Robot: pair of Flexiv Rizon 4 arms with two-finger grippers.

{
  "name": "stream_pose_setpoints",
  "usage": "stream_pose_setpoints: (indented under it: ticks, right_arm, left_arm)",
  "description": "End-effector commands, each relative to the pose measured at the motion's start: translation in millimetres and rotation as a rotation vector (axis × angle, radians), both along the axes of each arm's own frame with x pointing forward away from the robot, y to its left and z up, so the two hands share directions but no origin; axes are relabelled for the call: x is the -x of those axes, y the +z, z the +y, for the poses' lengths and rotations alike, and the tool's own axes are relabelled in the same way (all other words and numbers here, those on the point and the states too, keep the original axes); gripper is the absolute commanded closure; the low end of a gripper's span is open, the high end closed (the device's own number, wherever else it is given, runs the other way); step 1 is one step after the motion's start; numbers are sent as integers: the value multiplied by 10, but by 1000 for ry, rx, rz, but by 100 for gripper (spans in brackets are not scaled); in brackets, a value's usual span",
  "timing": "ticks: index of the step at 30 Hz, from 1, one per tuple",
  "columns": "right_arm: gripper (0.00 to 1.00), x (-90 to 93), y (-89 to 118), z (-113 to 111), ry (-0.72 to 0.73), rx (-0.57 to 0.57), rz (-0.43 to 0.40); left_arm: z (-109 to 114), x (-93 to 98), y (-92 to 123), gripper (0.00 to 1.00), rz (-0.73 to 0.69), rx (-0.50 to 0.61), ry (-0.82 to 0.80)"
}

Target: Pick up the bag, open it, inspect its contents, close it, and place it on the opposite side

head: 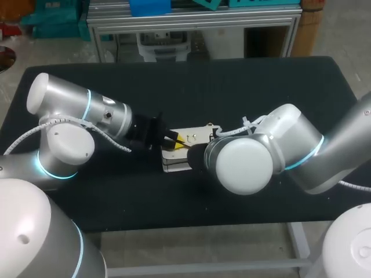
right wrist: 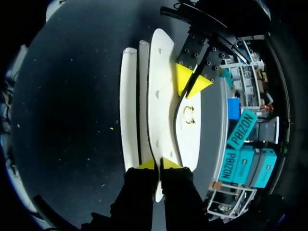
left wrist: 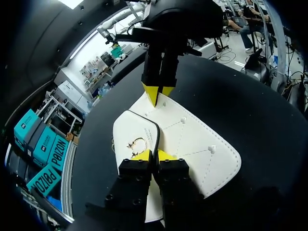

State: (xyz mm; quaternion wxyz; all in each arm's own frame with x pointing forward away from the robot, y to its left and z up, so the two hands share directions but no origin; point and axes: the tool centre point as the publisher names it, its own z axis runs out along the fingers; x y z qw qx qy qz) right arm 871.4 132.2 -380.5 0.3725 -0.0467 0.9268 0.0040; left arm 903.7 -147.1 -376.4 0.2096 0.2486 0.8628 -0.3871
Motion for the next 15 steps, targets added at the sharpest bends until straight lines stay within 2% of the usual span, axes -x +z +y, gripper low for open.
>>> stream_pose_setpoints:
  ticks: [1,5,7,9,12,15]
  right_arm:
    - [100,14,-29,-30,17,-40,-329]
    - [100,14,-29,-30,17,-40,-329]
    - [100,14,-29,-30,17,-40,-329]
    - [100,14,-29,-30,17,-40,-329]
    - [100,14,-29,-30,17,-40,-329]
    - [100,14,-29,-30,17,-40,-329]
  left_arm:
    - [-163,-75,-125,100,5,12,26]
    - [-126,-78,-42,100,2,37,45]
    - [-78,-58,10,78,-1,45,50]
    - [-31,-34,51,76,-11,50,60]
    - [28,5,124,68,-21,63,66]
    - [60,30,205,72,-32,89,64]
